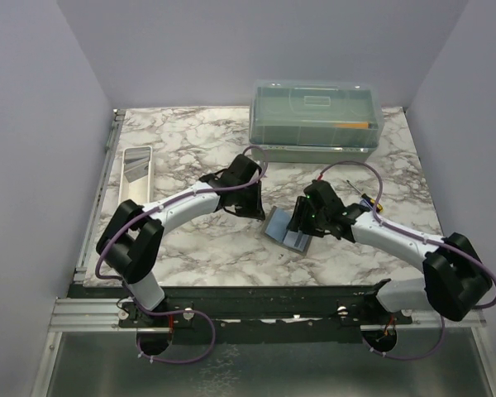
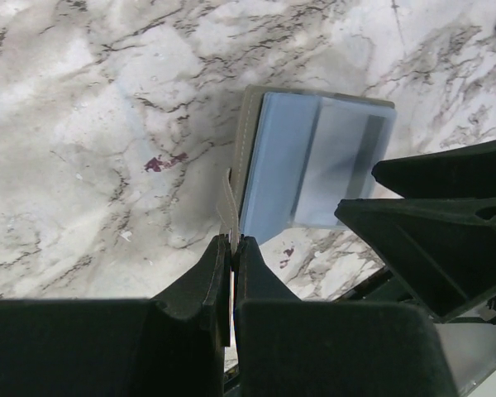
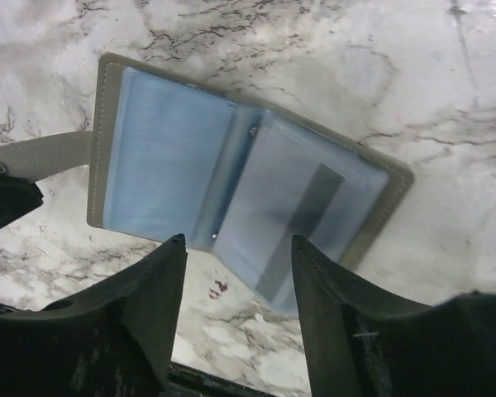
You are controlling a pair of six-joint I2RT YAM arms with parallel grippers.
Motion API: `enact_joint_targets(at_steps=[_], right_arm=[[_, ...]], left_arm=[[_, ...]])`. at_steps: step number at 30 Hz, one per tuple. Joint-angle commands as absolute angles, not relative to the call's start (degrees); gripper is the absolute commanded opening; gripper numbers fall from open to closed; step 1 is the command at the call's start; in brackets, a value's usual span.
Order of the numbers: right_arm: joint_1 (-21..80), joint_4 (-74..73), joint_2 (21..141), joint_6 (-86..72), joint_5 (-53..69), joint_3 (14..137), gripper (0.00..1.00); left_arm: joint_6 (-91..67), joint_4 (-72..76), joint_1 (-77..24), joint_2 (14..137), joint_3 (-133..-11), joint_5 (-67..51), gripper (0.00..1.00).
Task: Put the credit cards into the card holder
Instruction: Open the card holder at the center of the board.
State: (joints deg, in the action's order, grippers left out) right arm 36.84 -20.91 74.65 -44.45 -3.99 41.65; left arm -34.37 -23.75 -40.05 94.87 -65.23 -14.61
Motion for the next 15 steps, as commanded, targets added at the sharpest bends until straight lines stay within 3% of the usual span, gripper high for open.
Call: enact_joint_targets(at_steps=[1,4,8,15], right_arm=[[36.0,-11.0,78.5,-43.1,1.8,39.3,0.55],[35.9,-14.0,80.1,-43.8,-1.5,39.5,0.46],[35.8,-16.9,79.8,-44.1,-4.6,37.7,0.45],[35.9,-20.7,78.7,-44.2,-8.8,36.4,0.36]], left_arm=[[-33.2,-25.0,-39.5,96.2,-66.5,-12.1,0.00],[-32.8,-25.4,-39.2,96.6,-66.4,-10.9,0.00],[-32.6,-26.6,-38.7,96.5,-66.8,-9.9,0.01],[-32.3,-28.4,-38.6,94.6,-68.5,-11.7,0.29]])
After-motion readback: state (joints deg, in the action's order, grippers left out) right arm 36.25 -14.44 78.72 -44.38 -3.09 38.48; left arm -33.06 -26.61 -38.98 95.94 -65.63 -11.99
